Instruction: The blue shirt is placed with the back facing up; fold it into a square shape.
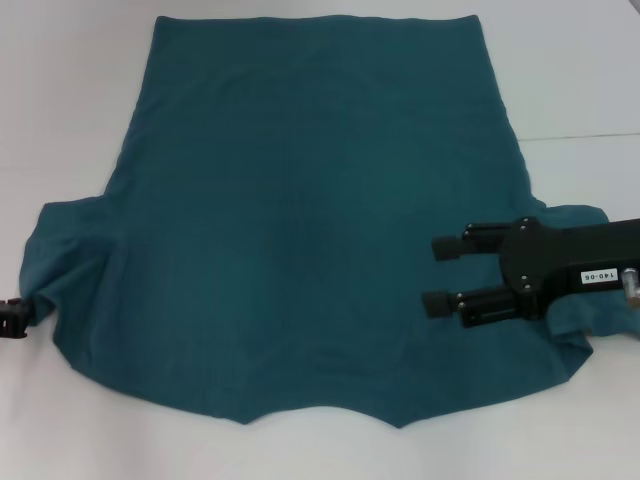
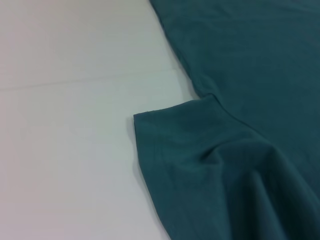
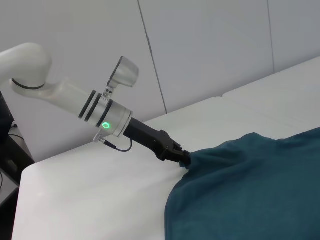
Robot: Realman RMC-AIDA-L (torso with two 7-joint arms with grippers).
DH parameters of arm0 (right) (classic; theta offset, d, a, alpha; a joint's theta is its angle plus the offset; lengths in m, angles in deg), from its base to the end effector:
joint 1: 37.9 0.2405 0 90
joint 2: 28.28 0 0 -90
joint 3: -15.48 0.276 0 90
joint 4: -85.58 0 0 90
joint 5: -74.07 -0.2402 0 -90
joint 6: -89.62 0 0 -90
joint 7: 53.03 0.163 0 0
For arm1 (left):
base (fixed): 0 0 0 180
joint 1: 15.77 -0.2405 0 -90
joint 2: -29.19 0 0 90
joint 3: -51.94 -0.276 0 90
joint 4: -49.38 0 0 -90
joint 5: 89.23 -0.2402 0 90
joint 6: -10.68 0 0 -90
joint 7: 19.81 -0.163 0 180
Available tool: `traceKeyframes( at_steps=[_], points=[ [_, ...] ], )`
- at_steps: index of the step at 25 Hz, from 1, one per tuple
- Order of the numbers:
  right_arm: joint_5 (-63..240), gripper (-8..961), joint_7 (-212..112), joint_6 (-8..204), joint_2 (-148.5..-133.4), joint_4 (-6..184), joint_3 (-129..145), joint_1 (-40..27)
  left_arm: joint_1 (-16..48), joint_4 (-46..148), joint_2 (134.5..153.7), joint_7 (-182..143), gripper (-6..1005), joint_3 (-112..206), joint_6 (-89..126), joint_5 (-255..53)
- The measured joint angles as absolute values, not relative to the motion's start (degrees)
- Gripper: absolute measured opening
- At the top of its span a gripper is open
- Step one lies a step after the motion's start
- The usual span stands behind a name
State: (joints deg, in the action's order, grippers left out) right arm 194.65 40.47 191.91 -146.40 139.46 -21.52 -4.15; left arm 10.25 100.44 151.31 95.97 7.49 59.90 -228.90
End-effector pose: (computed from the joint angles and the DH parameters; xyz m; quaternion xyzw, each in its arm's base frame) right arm 0.2435 0.3800 0.0330 -0.9568 0.1913 0.2038 0.0802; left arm -0.3870 0.4164 0.0189 -0.7986 -0.4383 -0.0123 0.4122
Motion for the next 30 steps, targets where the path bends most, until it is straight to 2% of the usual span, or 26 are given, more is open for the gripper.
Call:
traceKeyframes(
  at_steps=[6,14,19,30],
  points=[
    [194.51,890,40.49,191.73,-146.40,139.48,-21.52,-4.14,10.31,99.76,151.36,96.38,67,7.74,59.41,-228.89],
    [194.22,888,40.48,191.40,-146.42,139.48,-21.04,-4.15,10.63,101.37,150.81,98.96,66,7.83,61.18,-228.89],
    [194.12,887,39.73,190.31,-146.96,139.79,-20.90,-4.86,11.78,105.60,149.81,103.65,65,7.76,66.82,-228.93],
    [194.02,886,39.69,190.60,-147.11,139.86,-19.92,-6.14,16.62,110.33,149.84,110.98,64,7.22,74.05,-233.27]
  ],
)
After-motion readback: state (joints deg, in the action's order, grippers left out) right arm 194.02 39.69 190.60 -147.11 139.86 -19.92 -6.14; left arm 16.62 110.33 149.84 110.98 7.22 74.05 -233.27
